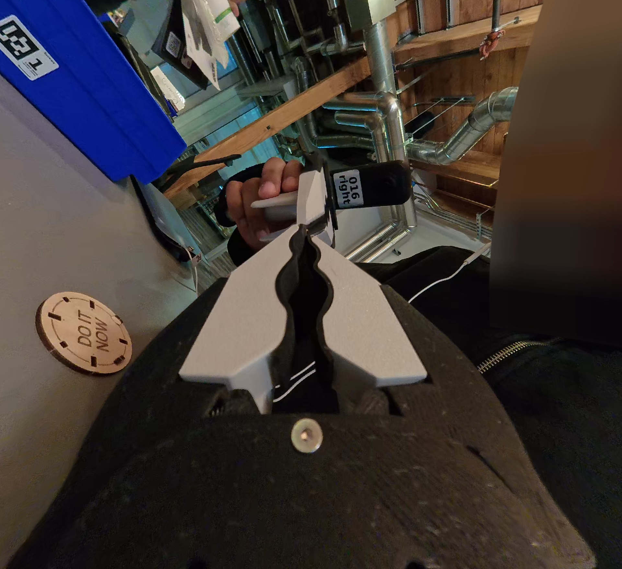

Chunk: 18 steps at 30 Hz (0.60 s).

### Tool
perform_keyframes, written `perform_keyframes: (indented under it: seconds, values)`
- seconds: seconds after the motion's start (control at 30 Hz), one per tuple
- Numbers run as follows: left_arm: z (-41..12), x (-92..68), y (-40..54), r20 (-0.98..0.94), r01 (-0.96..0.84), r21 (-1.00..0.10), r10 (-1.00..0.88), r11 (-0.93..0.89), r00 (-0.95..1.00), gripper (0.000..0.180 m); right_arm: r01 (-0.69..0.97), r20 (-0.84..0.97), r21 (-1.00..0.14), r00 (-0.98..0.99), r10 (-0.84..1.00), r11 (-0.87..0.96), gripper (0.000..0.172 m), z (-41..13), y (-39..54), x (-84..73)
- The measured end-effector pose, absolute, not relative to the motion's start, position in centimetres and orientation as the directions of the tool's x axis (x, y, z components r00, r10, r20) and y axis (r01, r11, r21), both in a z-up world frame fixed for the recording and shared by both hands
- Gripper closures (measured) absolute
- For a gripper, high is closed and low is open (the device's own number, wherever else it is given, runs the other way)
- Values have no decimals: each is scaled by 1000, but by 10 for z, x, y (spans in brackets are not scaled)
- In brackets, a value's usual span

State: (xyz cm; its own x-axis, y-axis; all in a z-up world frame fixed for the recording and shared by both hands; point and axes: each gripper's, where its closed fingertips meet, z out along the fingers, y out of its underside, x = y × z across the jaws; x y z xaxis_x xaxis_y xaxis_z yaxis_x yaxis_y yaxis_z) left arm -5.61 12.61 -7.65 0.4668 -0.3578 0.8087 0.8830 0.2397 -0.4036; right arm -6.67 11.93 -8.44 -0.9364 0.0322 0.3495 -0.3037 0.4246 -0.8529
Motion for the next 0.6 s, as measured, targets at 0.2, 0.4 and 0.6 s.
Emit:
perform_keyframes:
  seconds: [0.2,0.4,0.6]
  values:
    - [-77,-56,126,813,894,-382,-375,235,446,180,-279,325,-867,-945,42,412,171,-85,118,-64]
    - [-76,-56,128,806,884,-394,-367,252,464,180,-173,216,-907,-974,72,383,171,-84,120,-63]
    - [-77,-58,126,800,859,-432,-324,275,505,180,-30,81,-940,-987,136,341,171,-82,122,-64]
